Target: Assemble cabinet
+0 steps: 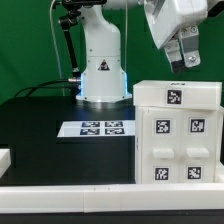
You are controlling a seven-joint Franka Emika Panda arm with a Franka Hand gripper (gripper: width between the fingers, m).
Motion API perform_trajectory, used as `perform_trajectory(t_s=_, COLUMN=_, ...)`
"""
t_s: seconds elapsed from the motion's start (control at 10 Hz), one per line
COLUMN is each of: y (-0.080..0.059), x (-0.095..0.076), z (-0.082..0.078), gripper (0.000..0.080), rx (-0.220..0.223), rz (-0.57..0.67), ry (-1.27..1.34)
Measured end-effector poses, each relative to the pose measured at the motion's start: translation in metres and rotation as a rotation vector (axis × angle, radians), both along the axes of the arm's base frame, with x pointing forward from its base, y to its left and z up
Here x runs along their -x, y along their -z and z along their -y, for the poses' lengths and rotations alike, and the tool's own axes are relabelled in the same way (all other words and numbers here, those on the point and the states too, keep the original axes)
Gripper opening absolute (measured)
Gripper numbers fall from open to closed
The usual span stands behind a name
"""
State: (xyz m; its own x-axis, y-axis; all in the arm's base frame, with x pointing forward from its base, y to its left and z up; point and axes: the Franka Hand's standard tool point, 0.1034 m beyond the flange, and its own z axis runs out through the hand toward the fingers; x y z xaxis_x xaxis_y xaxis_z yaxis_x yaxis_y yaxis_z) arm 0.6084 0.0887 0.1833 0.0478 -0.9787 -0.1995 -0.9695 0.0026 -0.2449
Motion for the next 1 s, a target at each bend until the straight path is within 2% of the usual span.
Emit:
perform_trajectory(t_s=0.2, y=0.004, x=-0.003, z=-0.005, gripper=0.0796, rx=0.076, rz=0.025, ry=-0.276)
perform_trajectory(t_s=0.4, y=0.001, x=-0.006, z=-0.007, gripper=0.0796, rx=0.125, rz=0.057, ry=-0.538)
perform_trajectory(t_s=0.7, y=-0.006, x=-0.013, z=-0.012, gripper=0.0796, rx=0.173, rz=0.098, ry=-0.896)
perform_trajectory(t_s=1.0, y=-0.009, x=-0.015, z=-0.011, gripper=0.0796, rx=0.211, rz=0.146, ry=-1.093)
